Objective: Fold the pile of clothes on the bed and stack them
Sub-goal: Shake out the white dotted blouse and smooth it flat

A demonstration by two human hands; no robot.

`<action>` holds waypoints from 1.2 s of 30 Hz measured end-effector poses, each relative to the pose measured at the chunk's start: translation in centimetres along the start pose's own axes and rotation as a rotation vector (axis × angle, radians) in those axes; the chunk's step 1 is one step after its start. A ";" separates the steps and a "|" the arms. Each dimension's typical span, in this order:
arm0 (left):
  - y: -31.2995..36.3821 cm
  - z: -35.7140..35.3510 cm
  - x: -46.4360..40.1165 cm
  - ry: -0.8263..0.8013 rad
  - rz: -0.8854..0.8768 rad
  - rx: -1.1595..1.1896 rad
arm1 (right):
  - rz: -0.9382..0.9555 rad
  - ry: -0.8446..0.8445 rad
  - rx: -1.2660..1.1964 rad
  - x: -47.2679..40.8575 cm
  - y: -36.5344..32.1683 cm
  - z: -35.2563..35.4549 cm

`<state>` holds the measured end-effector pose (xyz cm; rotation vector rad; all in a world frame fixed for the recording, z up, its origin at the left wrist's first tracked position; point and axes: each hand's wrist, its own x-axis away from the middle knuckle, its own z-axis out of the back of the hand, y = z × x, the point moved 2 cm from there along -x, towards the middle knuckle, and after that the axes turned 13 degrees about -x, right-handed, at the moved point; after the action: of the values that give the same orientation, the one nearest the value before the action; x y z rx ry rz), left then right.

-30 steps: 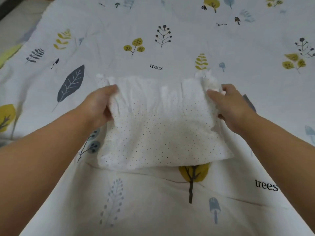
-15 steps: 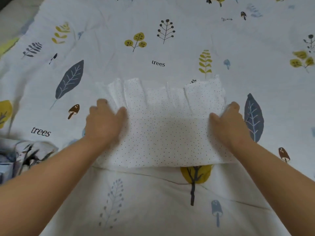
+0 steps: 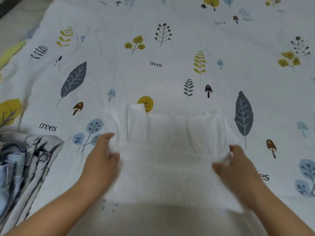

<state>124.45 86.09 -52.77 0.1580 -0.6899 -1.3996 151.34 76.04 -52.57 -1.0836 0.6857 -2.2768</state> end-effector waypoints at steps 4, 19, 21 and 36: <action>-3.2 -0.4 2.6 -0.073 0.094 0.031 | -0.095 -0.021 -0.010 2.0 3.2 -0.6; 2.1 -1.3 -0.3 0.401 -0.420 -0.479 | 0.081 0.289 -0.198 -1.4 0.2 -0.5; 2.6 -3.0 1.9 0.349 -0.706 -0.570 | 0.034 0.262 -0.186 -0.7 0.6 -0.6; 2.8 -2.3 1.9 -0.203 -0.518 -0.118 | 0.009 0.052 -0.403 3.7 -3.2 -0.9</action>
<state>128.09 84.22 -52.55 0.1052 -0.7623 -1.9692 147.87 76.21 -49.06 -1.1956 1.2048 -2.2186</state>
